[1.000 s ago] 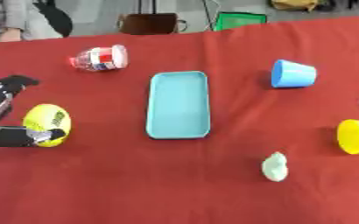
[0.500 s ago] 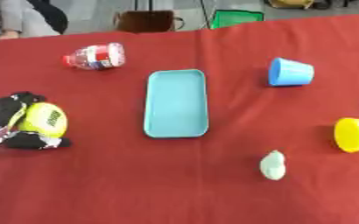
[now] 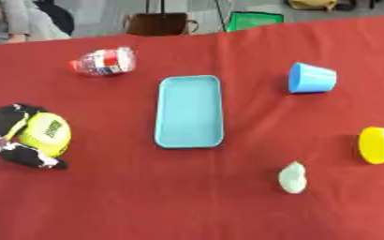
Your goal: Pick up objects on the table and place them in the box.
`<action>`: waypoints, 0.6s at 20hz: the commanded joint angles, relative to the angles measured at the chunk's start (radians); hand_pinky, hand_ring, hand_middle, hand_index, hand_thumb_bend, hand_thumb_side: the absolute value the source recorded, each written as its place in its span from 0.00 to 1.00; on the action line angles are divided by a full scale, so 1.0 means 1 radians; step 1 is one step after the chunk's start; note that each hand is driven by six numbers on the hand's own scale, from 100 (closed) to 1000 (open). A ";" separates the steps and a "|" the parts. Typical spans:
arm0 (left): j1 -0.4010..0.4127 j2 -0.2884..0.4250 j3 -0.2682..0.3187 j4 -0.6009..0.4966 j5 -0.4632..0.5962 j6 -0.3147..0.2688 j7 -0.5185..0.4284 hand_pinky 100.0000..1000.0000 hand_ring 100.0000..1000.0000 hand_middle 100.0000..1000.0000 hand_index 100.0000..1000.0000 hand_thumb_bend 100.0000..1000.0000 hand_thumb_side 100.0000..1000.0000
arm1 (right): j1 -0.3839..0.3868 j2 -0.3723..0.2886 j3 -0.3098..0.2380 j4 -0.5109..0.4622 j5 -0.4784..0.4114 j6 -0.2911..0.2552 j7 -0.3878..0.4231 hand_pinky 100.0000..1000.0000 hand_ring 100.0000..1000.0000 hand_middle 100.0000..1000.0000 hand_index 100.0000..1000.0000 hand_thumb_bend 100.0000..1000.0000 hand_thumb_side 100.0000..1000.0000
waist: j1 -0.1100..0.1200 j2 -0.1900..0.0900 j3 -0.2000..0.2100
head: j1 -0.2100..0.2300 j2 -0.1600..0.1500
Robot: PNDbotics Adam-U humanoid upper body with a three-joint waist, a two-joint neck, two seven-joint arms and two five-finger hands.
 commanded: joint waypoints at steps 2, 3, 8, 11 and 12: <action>-0.037 0.021 -0.006 -0.090 0.174 -0.003 0.044 0.00 0.31 0.54 0.65 0.45 0.22 | -0.013 -0.012 -0.008 -0.008 -0.009 -0.002 0.000 0.60 0.65 0.69 0.91 0.74 0.48 | -0.007 -0.011 -0.004 | 0.000 0.006; -0.053 0.030 -0.005 -0.115 0.205 -0.003 0.048 0.00 0.31 0.54 0.65 0.45 0.22 | -0.013 -0.012 -0.008 -0.008 -0.009 -0.002 0.001 0.60 0.65 0.69 0.91 0.74 0.48 | -0.007 -0.012 -0.005 | 0.002 0.006; -0.225 0.091 -0.023 -0.174 0.373 0.002 0.046 0.00 0.29 0.54 0.65 0.39 0.21 | -0.010 -0.009 -0.003 -0.006 -0.014 -0.004 0.007 0.60 0.65 0.69 0.91 0.74 0.48 | -0.008 -0.021 -0.015 | 0.006 0.006; -0.353 0.115 -0.070 -0.123 0.445 -0.012 0.014 0.00 0.30 0.54 0.66 0.37 0.23 | -0.009 -0.006 0.002 -0.004 -0.019 -0.005 0.012 0.60 0.65 0.69 0.91 0.74 0.48 | -0.008 -0.026 -0.027 | 0.010 0.006; -0.381 0.119 -0.082 -0.102 0.459 -0.019 0.005 0.00 0.30 0.54 0.66 0.37 0.23 | -0.009 -0.006 0.003 -0.004 -0.020 -0.006 0.014 0.60 0.65 0.69 0.91 0.74 0.48 | -0.008 -0.027 -0.029 | 0.010 0.006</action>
